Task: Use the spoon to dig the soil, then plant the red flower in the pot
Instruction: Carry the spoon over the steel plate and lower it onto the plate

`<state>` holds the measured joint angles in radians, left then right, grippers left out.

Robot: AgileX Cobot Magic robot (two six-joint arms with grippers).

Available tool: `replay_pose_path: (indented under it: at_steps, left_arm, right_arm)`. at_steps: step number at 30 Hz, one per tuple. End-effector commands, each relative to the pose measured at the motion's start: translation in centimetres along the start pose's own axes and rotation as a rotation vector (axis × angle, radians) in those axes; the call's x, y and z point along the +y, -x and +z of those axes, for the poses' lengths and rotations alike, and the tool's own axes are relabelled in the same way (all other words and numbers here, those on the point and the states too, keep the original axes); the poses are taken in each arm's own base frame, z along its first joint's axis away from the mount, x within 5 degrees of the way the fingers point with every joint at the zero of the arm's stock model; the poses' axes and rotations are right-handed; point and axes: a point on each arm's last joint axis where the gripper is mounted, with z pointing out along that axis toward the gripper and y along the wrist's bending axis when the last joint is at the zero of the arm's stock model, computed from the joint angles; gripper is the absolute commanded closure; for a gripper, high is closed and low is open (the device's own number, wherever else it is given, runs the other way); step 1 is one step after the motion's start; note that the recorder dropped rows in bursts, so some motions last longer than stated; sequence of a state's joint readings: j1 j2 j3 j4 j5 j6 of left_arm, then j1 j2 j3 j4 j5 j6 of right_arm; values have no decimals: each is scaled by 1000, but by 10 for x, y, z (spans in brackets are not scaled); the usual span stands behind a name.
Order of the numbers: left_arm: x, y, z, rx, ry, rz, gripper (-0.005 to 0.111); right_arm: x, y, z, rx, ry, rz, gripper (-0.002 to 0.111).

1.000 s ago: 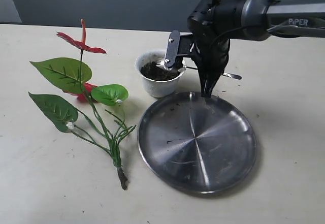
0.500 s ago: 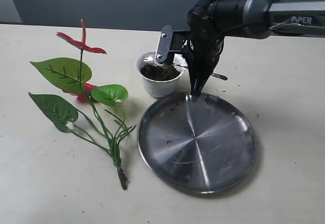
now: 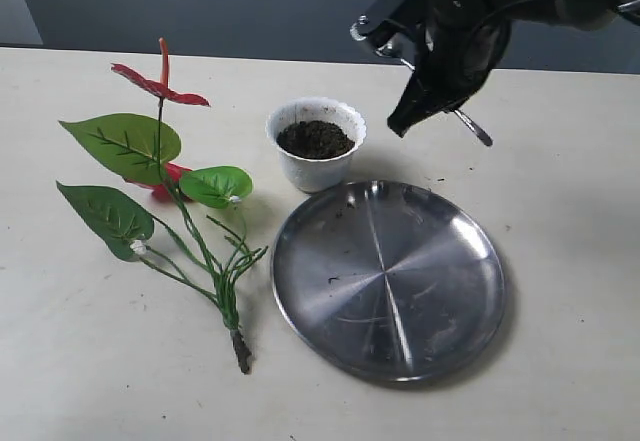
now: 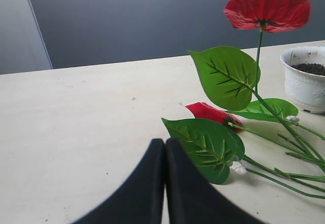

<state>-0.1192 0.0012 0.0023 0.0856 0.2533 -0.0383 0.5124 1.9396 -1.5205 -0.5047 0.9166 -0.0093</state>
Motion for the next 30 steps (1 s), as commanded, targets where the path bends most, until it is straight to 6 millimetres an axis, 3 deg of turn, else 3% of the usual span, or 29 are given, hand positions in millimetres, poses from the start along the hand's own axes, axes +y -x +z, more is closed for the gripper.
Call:
replay_pose_path:
  at_steps: [1, 3, 6, 9, 13, 23, 30]
  left_arm:
    - [0, 2, 0, -17, -6, -5, 106]
    - [0, 2, 0, -17, -6, -5, 106]
    - [0, 2, 0, -17, -6, -5, 106]
    - [0, 2, 0, -17, -6, -5, 106]
    - [0, 2, 0, -17, -6, -5, 106]
    - [0, 2, 0, -17, -6, -5, 106]
    - [0, 2, 0, -17, -6, -5, 106]
  right_arm:
    - [-39, -32, 14, 131, 90, 236, 109]
    - [-60, -48, 23, 153, 135, 289, 109]
    - [-65, -60, 26, 207, 231, 349, 109]
    - [-48, -63, 19, 277, 425, 291, 109]
    - [-25, -50, 9, 225, 618, 327, 109]
    - [43, -69, 20, 375, 677, 183, 109]
    - [61, -62, 28, 274, 627, 158, 109]
